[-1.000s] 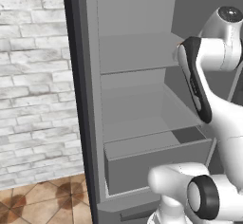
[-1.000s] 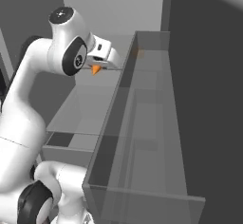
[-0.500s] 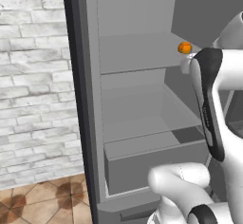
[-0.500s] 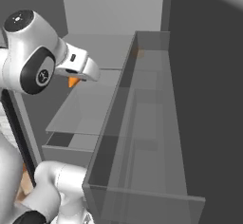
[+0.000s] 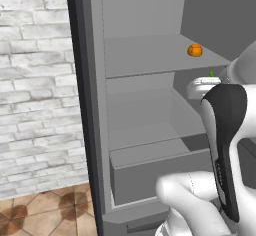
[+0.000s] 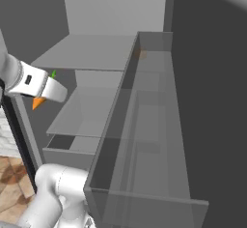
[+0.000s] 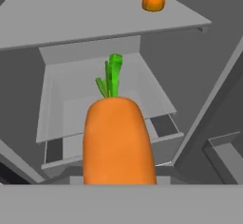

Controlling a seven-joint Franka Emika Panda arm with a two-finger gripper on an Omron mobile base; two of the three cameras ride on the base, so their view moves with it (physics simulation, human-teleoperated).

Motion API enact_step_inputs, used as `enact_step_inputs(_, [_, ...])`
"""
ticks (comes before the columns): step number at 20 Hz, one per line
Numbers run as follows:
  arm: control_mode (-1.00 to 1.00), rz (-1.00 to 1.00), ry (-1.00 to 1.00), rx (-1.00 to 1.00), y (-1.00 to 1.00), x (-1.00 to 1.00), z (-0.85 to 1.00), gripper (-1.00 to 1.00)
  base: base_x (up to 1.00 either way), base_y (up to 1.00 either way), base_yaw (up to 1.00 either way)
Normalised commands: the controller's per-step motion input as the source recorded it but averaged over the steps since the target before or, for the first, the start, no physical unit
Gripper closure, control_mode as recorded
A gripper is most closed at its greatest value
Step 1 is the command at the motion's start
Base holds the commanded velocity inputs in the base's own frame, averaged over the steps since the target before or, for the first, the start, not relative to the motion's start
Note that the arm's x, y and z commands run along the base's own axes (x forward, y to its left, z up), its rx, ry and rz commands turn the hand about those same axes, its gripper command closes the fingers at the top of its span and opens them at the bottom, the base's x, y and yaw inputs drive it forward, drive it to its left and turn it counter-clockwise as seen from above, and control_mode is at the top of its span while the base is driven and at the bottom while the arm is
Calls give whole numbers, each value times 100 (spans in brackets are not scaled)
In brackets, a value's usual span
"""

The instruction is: Open the fridge, remove the orange, carrot, and steak, and place them on any counter.

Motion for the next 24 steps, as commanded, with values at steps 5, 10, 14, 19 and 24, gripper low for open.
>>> enact_step_inputs(5, [-100, 0, 0, 2, -7, -13, 0, 100, 0, 0, 0])
enact_step_inputs(10, [-100, 0, 0, 0, 0, 0, 0, 100, 0, 0, 0])
enact_step_inputs(14, [-100, 0, 0, 0, 0, 0, 0, 100, 0, 0, 0])
enact_step_inputs(19, [100, 0, 0, 0, 0, 0, 0, 100, -12, 0, 0])
enact_step_inputs(24, [100, 0, 0, 0, 0, 0, 0, 100, -91, 0, 4])
